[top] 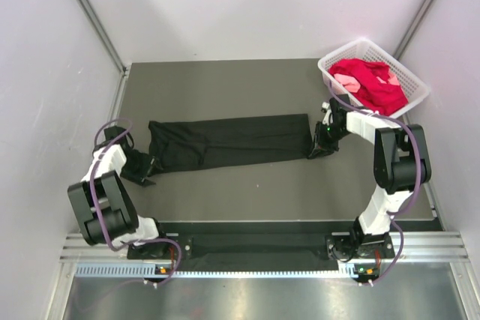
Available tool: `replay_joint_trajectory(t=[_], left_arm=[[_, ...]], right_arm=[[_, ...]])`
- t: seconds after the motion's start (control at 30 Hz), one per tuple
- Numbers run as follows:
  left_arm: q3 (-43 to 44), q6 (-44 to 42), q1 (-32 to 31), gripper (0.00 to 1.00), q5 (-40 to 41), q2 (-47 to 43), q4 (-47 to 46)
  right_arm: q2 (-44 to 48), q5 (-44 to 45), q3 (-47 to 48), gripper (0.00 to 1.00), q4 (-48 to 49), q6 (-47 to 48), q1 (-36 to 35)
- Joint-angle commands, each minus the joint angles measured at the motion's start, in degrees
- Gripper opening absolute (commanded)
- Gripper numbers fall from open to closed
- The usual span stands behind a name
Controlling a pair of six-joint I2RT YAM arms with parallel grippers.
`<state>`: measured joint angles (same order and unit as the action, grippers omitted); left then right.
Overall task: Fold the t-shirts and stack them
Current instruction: Fold the tshirt
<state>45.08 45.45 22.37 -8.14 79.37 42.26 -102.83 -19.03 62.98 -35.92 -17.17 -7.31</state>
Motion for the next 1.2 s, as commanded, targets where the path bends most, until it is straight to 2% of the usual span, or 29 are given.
replay_joint_trajectory(t=[0.0, 0.17, 0.2, 0.23, 0.33, 0.43, 0.57, 0.6, 0.8, 1.07, 1.13, 1.17], left_arm=[[1.32, 1.39, 0.31, 0.57, 0.93, 3.59, -5.78], [2.73, 0.78, 0.31, 0.49, 3.04, 8.59, -7.45], [2.91, 0.78, 0.31, 0.48, 2.96, 9.04, -7.98], [3.08, 0.78, 0.39, 0.46, 2.96, 9.31, -8.24], [4.31, 0.17, 0.31, 0.43, 3.83, 10.45, -9.30], [6.59, -1.50, 0.31, 0.29, 4.63, 12.64, -9.74], [10.54, -4.05, 0.22, 0.02, 3.92, 17.73, -10.00], [11.34, -4.84, 0.22, 0.00, 4.01, 18.62, -9.92], [18.01, -6.51, 0.30, 0.00, 5.42, 24.24, -9.83], [33.21, -10.73, 0.30, 0.00, 7.70, 33.73, -7.81], [34.63, -11.87, 0.22, 0.00, 7.61, 34.27, -7.89], [35.51, -12.23, 0.30, 0.04, 7.61, 34.27, -8.16]], right_arm=[[-0.80, -1.10, -0.49, 0.24, 1.91, -0.23, 0.19], [-0.45, -1.28, -0.93, 0.11, 1.91, -0.32, 0.10], [-0.45, -1.71, -1.10, 0.03, 2.00, -0.15, 0.19], [-0.45, -1.80, -1.28, 0.00, 2.08, 0.03, 0.10], [0.08, -1.98, -2.51, 0.00, 2.61, 0.12, 0.02], [1.39, -1.54, -4.53, 0.00, 3.22, -0.06, -0.51], [3.15, -1.63, -8.65, 0.00, 4.28, -1.28, -0.95], [4.03, -2.15, -9.45, 0.00, 4.72, -1.90, -1.12], [8.16, -6.19, -17.80, 0.00, 9.99, -9.45, -3.32], [13.18, -10.15, -20.27, 0.00, 11.40, -17.99, -18.96], [14.58, -9.98, -19.22, 0.04, 9.12, -16.51, -20.72], [15.28, -9.98, -18.78, 0.07, 8.07, -15.45, -20.73]])
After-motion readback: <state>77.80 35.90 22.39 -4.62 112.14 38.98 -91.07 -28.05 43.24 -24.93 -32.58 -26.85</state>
